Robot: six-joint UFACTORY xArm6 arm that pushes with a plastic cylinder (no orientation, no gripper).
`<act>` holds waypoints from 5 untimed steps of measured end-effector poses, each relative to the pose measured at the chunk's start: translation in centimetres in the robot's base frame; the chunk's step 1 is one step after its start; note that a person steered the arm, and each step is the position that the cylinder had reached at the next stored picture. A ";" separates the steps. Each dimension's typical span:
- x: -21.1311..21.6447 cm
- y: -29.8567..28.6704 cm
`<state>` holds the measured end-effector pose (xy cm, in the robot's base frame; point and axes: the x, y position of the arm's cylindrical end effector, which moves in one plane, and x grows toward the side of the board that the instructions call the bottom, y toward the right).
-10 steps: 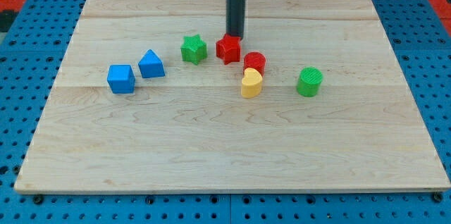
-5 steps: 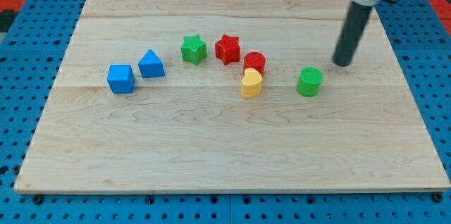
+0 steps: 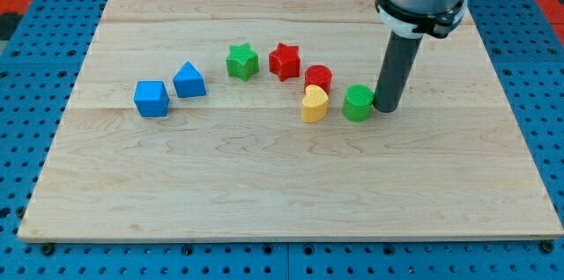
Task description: Move the green circle towards the bottom center of the board
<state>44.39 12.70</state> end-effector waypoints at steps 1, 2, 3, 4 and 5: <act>0.7 -0.1; 6.7 -0.8; 9.1 -4.8; 4.0 -6.2; 2.7 -5.9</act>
<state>47.13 6.80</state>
